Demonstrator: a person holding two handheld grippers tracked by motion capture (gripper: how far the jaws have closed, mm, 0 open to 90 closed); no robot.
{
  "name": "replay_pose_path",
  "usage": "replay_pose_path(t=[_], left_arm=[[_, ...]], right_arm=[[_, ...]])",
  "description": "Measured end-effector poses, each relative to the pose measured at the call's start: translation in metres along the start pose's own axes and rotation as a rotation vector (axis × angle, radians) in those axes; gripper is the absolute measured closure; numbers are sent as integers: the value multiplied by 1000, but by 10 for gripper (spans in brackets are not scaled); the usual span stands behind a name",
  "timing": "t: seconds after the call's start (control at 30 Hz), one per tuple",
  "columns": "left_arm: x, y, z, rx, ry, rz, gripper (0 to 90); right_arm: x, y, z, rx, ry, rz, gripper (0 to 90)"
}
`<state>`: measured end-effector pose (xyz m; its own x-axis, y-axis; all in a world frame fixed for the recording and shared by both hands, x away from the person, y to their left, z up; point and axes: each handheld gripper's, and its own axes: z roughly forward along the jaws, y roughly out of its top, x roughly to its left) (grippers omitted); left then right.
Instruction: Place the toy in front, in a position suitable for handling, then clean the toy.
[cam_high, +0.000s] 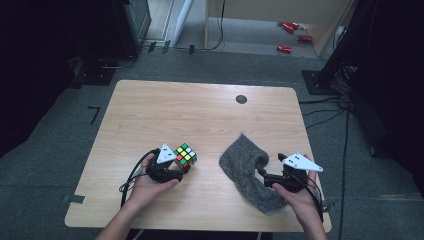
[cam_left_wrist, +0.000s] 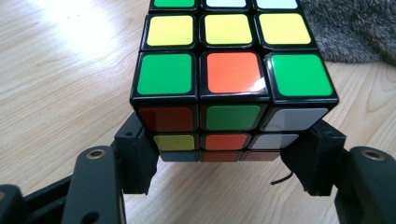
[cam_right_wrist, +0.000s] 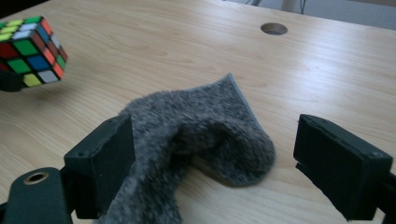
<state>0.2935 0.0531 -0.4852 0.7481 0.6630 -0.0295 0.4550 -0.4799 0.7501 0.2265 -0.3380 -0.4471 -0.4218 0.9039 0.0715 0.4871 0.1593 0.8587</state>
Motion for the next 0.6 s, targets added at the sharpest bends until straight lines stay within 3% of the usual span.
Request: replay_pose_path(t=[0.33,0.47,0.6], left_arm=[[-2,-2,-2,-6,-8,-4,354],[-3,-4,0,-1,-18,-7,354],[-5,-5,2,4,-26,-1,354]], right_arm=[[16,7,10,-16,40,-16,122],[22,2,15,-21,44,-27,115],[30,-8,24,-23,76,-62,101]])
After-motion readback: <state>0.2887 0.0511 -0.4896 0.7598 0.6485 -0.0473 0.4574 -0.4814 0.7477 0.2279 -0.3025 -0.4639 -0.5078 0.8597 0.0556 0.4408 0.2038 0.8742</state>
